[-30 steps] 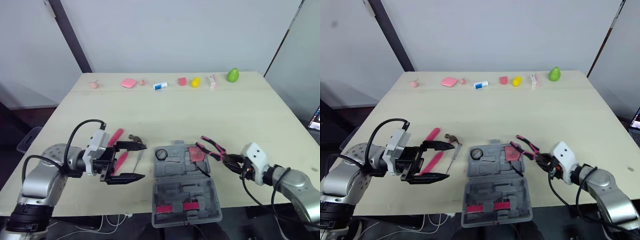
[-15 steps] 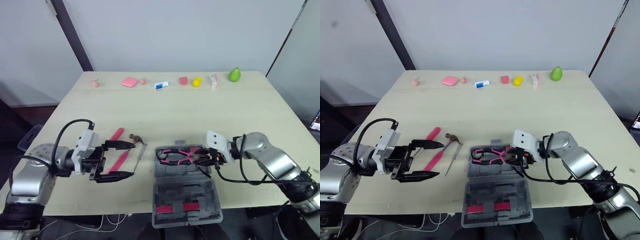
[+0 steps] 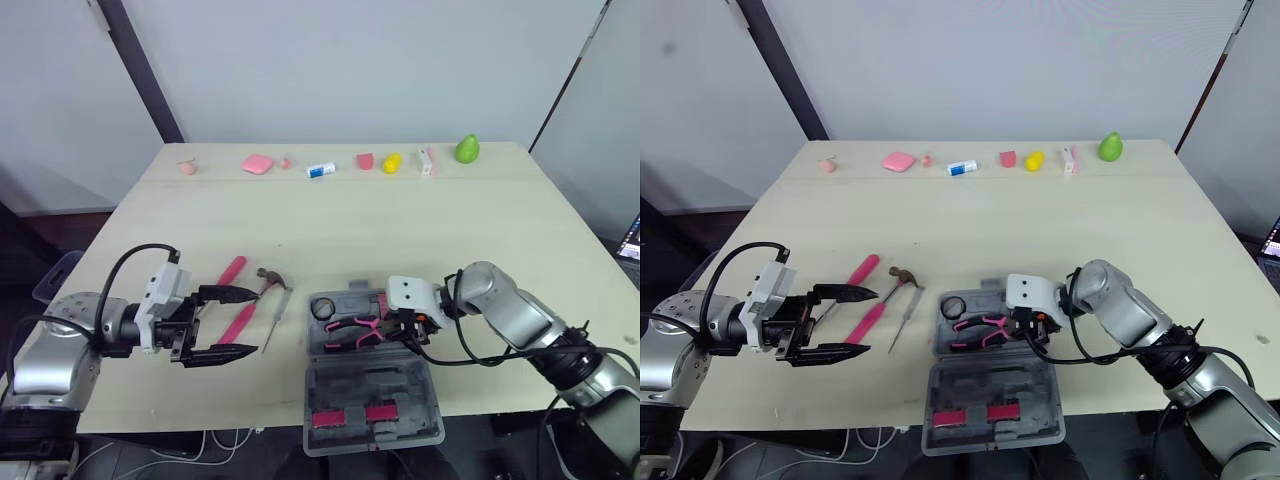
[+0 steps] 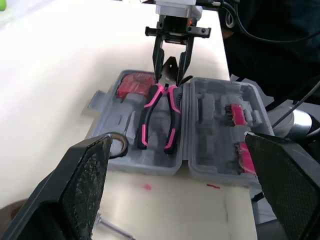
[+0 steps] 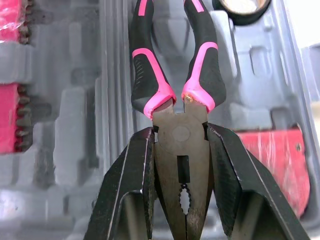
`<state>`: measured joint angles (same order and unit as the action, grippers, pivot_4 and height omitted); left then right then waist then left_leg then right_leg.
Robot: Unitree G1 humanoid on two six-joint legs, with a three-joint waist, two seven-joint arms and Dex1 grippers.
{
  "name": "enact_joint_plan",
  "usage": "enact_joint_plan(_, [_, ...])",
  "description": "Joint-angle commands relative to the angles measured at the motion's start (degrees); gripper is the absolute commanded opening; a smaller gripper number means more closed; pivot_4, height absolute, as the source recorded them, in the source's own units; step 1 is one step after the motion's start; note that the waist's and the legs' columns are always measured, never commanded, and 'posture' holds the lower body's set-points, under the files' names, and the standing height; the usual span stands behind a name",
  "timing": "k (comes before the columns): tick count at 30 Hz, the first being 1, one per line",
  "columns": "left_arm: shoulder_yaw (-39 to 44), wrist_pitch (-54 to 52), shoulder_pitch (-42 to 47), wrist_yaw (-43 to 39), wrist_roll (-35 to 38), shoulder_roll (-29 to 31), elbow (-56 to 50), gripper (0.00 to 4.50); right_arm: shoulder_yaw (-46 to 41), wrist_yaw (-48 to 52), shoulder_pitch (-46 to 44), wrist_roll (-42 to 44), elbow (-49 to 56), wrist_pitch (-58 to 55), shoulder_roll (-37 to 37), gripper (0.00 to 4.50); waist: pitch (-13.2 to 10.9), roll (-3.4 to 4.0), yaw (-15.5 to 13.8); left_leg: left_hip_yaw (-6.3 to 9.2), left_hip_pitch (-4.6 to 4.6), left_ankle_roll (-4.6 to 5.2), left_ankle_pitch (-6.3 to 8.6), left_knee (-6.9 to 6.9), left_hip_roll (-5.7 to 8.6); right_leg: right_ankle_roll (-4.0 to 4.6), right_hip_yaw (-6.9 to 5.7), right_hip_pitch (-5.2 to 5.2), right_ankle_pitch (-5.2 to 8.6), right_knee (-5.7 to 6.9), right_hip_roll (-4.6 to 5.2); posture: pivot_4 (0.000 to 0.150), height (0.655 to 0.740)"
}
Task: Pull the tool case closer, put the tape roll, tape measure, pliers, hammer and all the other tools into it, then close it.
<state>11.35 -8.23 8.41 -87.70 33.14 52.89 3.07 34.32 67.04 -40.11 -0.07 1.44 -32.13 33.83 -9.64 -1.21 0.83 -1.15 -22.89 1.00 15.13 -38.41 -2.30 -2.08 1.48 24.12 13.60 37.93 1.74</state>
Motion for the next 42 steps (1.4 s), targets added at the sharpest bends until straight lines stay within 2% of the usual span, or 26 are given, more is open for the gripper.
enact_joint_plan(1, [2.3,-0.3,-0.1,-0.6,1.1,0.8,-0.2,4.50,0.1,0.3,-2.2,-1.3,0.3,0.4,-1.3,0.97,0.0,0.00,0.0,-0.01,0.00,0.00,0.00,0.00,0.00,0.00,0.00,0.00,0.00,-0.01,0.01,0.150,0.7400])
enact_joint_plan(15, [1.9,-1.1,1.3,-0.6,0.8,1.5,-1.0,4.50,1.0,-1.0,-2.3,-5.0,-2.3,-0.5,-6.0,0.97,0.0,0.00,0.1,0.00,0.00,0.00,0.00,0.00,0.00,0.00,0.00,0.01,0.00,0.03,0.00,0.150,0.7400])
enact_joint_plan(16, [1.9,-1.1,1.2,-0.5,0.7,1.5,-1.1,4.50,0.8,-1.0,-2.2,-5.0,-2.3,-0.4,-6.0,2.00,0.0,0.00,0.1,0.00,0.00,0.00,0.00,0.00,-0.01,0.00,0.00,0.01,0.00,0.03,-0.01,0.150,0.7400])
enact_joint_plan(17, [1.9,-1.1,1.1,-0.4,0.7,1.4,-1.3,4.50,0.7,-0.9,-2.1,-4.9,-2.2,-0.5,-5.9,2.37,0.0,0.00,0.1,0.00,0.00,0.00,0.00,0.00,-0.01,0.01,0.00,0.01,0.00,0.03,-0.01,0.150,0.7400])
enact_joint_plan(21, [1.8,-1.3,0.8,-0.2,0.7,1.1,-1.9,4.50,-0.2,-0.7,-2.3,-4.4,-1.9,-1.1,-5.7,4.44,0.0,0.00,0.0,-0.01,0.00,0.00,0.00,0.00,-0.01,0.00,0.00,0.01,0.00,0.02,0.00,0.150,0.7400])
enact_joint_plan(30, [1.7,-1.3,0.4,0.4,0.8,0.6,-2.5,4.50,-5.5,-1.4,-0.7,0.3,-1.9,2.7,-6.8,4.44,0.0,0.00,0.1,-0.01,0.00,0.00,0.00,0.00,-0.01,0.00,0.00,0.02,0.00,0.03,0.00,0.150,0.7400])
enact_joint_plan(32, [1.7,-1.3,0.3,0.5,0.8,0.5,-2.6,4.50,-7.4,-2.1,0.2,2.2,-2.2,3.5,-8.1,3.95,0.0,0.00,0.0,0.00,0.00,0.00,0.00,0.00,-0.01,0.00,0.00,0.01,0.00,0.02,-0.01,0.150,0.7400])
enact_joint_plan(37, [1.9,-1.3,-0.1,0.5,1.0,0.4,-2.9,4.50,-9.9,-4.3,2.8,4.1,-4.3,8.6,-11.1,2.00,0.0,0.00,0.0,-0.02,0.00,0.00,0.00,0.00,-0.01,0.00,0.01,0.01,-0.01,0.02,0.00,0.150,0.7400])
enact_joint_plan(39, [1.8,-1.2,-0.1,0.5,0.9,0.3,-2.9,4.50,-9.7,-4.5,3.4,3.6,-5.5,10.1,-11.4,1.37,0.0,0.00,0.0,-0.02,0.00,0.00,0.00,0.00,-0.01,0.00,0.01,0.01,-0.01,0.02,0.00,0.150,0.7400])
enact_joint_plan(42, [1.8,-0.8,-0.7,0.4,0.6,0.3,-3.2,4.50,-8.8,-5.3,4.0,2.4,-8.0,12.2,-12.0,0.04,0.0,0.00,0.1,-0.02,0.00,0.00,0.00,0.00,-0.01,0.00,0.01,0.01,-0.01,0.03,0.00,0.150,0.7400])
